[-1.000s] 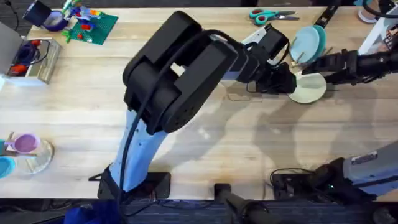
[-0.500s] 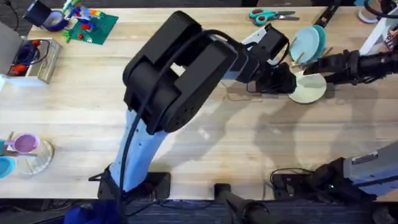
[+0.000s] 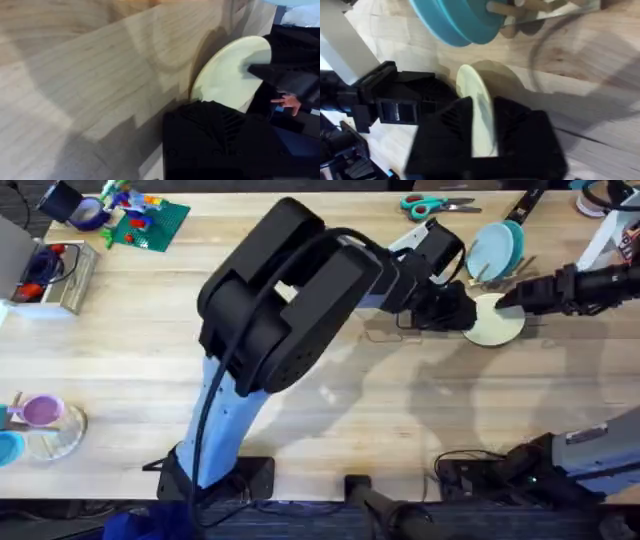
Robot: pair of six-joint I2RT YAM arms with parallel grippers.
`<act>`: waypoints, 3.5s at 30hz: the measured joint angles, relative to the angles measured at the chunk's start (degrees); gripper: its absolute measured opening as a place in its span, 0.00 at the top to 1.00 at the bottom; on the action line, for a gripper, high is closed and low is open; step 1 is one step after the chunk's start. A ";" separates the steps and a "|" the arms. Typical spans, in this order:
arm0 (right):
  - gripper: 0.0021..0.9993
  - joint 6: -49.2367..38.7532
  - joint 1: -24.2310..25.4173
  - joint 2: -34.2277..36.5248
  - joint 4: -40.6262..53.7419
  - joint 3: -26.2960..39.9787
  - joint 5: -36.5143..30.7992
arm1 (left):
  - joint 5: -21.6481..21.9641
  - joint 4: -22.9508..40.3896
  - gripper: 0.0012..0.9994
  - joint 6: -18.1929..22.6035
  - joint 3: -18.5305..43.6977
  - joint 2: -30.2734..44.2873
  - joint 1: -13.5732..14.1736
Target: Pick up the plates from the table one by one and place each into a slot on the dish rack.
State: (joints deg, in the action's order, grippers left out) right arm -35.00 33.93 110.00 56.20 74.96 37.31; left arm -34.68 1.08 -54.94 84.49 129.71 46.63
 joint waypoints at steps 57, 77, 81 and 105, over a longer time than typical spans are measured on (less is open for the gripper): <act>0.97 3.25 0.26 -31.03 4.09 0.33 -0.47 | 17.83 52.42 0.96 37.50 -1.77 -36.38 -17.76; 0.97 6.28 0.26 -47.24 3.45 0.33 -0.80 | 31.73 67.26 0.96 47.29 -1.79 -58.75 -26.69; 0.97 6.28 0.26 -47.52 2.00 0.33 -3.75 | 34.04 67.30 0.96 48.65 -1.79 -60.81 -26.93; 0.97 3.93 0.26 -39.33 -14.54 0.33 -13.61 | 36.23 71.53 0.01 50.01 -1.79 -61.35 -26.93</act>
State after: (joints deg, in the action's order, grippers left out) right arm -31.07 34.20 70.67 41.66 75.29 23.70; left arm 1.55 72.61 -4.93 82.70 68.36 19.70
